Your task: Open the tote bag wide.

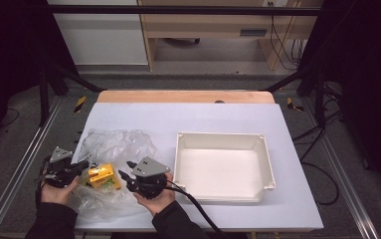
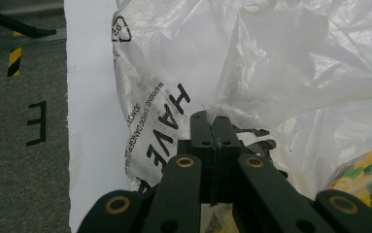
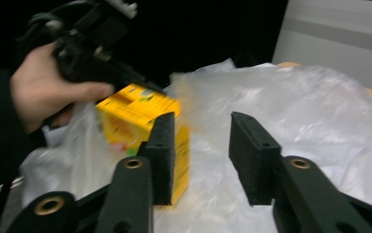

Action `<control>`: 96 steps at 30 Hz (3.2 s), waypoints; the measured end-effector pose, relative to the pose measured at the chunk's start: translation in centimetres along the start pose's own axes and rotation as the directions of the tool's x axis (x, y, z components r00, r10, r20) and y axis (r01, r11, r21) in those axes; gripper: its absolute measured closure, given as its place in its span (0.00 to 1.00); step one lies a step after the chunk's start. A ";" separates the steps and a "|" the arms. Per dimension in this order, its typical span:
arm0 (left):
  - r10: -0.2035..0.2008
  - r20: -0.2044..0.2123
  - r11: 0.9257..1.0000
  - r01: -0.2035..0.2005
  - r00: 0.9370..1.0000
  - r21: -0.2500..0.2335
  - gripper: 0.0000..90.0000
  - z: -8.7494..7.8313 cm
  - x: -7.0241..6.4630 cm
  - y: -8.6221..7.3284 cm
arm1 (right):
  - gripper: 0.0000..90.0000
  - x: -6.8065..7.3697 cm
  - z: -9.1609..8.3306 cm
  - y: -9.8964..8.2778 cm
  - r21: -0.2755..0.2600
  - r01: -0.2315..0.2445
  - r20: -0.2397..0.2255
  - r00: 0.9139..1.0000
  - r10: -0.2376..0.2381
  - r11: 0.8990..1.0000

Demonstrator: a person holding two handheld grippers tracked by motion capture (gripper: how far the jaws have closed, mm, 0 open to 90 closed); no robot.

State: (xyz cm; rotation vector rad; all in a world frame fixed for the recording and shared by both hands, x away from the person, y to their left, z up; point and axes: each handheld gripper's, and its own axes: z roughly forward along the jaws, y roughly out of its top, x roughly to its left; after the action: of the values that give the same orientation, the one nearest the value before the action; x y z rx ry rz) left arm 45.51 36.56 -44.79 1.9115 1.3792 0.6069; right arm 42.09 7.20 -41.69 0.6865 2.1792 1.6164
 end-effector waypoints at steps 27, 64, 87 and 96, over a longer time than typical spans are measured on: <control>0.069 -0.029 0.992 -0.066 0.997 0.106 1.00 1.2 0.0 -0.5 | 1.00 -2.3 7.7 -2.3 0.234 -0.079 0.233 0.972 0.023 0.969; -0.042 -0.027 0.994 0.040 0.999 -0.104 0.59 -6.7 -2.2 -1.3 | 0.64 0.8 0.3 -1.5 0.143 -0.040 -0.065 0.997 0.050 0.989; 0.070 -0.040 0.985 -0.063 0.997 0.163 0.98 -2.0 -2.5 -4.2 | 0.97 3.2 1.8 -7.2 0.375 0.009 -0.185 0.980 0.066 0.927; -0.004 -0.039 1.000 0.005 0.999 0.026 0.70 -3.9 -1.9 -3.7 | 0.78 2.8 1.1 -6.5 0.292 -0.004 -0.179 0.982 0.059 0.957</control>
State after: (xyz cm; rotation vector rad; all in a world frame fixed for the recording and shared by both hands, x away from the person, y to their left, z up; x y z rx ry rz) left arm 39.83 36.51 -44.98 1.9261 1.4213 0.6300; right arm 39.18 8.10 -48.16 0.6761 2.5879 1.4392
